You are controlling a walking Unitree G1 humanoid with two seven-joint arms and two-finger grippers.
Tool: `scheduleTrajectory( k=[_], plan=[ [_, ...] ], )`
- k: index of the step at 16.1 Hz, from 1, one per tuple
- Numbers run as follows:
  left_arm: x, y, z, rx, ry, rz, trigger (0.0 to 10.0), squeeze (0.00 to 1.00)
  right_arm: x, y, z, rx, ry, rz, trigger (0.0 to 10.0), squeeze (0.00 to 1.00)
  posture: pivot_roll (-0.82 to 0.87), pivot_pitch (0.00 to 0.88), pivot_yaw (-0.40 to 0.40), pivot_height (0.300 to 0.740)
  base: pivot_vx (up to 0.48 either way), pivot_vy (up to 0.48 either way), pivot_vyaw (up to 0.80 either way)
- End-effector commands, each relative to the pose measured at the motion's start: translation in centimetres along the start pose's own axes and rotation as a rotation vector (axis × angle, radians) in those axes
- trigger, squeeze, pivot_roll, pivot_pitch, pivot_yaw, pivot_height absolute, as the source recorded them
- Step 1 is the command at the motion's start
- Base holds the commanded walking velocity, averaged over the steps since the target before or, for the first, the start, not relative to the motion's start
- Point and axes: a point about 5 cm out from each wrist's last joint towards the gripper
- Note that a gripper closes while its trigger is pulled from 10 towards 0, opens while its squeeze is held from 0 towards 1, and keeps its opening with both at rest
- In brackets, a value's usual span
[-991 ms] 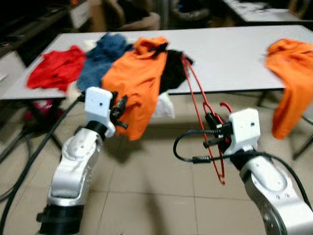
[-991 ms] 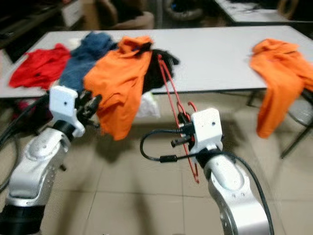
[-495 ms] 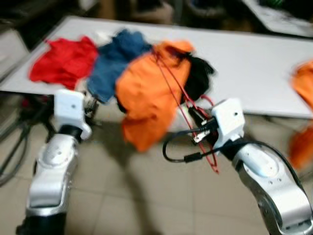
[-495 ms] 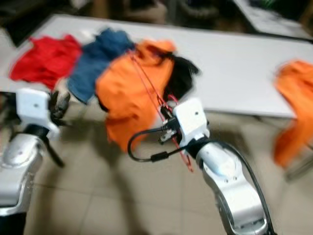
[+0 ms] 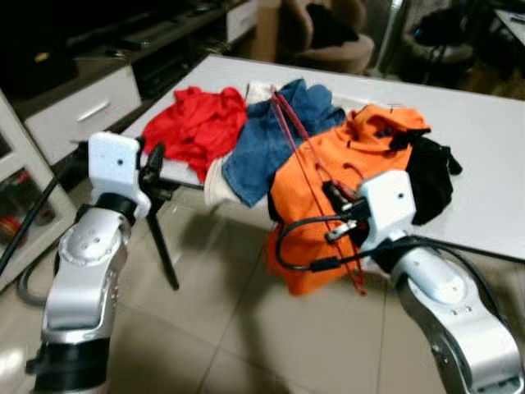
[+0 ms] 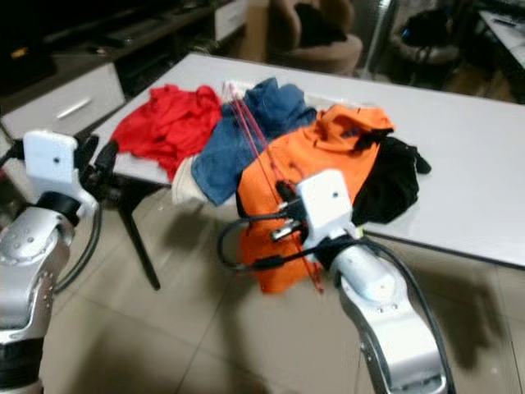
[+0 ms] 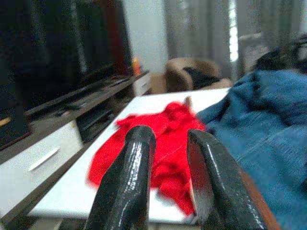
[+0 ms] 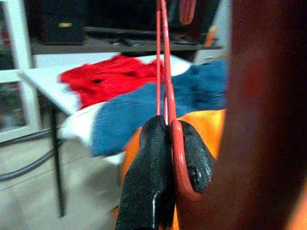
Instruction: Hang hanger
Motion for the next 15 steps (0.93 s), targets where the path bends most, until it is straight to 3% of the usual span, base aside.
scheduleTrajectory(
  k=[1, 7, 10, 15],
  plan=[
    [-0.5, 0.3, -1.0, 0.011, -0.048, -0.012, 10.0, 0.00, 0.5, 0.6, -0.7, 0.021, -0.043, -0.019, 10.0, 0.00, -0.22, 0.000, 0.039, 0.740, 0.420, 0.000, 0.00],
    [-0.8, 0.4, -1.2, 0.018, -0.061, -0.020, 10.0, 0.00, 0.6, 1.2, -1.2, -0.005, -0.083, -0.036, 10.0, 0.00, -0.22, 0.000, 0.048, 0.740, 0.418, 0.000, 0.00],
    [-1.3, 0.7, -1.5, 0.026, -0.083, -0.033, 10.0, 0.00, 0.6, 1.5, -1.1, -0.016, -0.084, -0.041, 10.0, 0.00, -0.22, 0.000, 0.055, 0.740, 0.417, 0.000, -0.80],
    [-3.1, 1.7, -3.5, 0.090, -0.181, -0.086, 10.0, 0.00, 2.0, 1.9, -1.3, 0.029, -0.065, -0.012, 10.0, 0.00, -0.26, 0.000, 0.081, 0.740, 0.418, 0.000, -0.80]
  ],
)
Point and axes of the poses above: a point about 5 cm out from each wrist's last joint towards the gripper, its own x axis pointing back from the gripper into the wrist, its own y axis along the axis of the wrist's last joint, z = x × y, and after that the axes turned 6 degrees about -x, right-handed
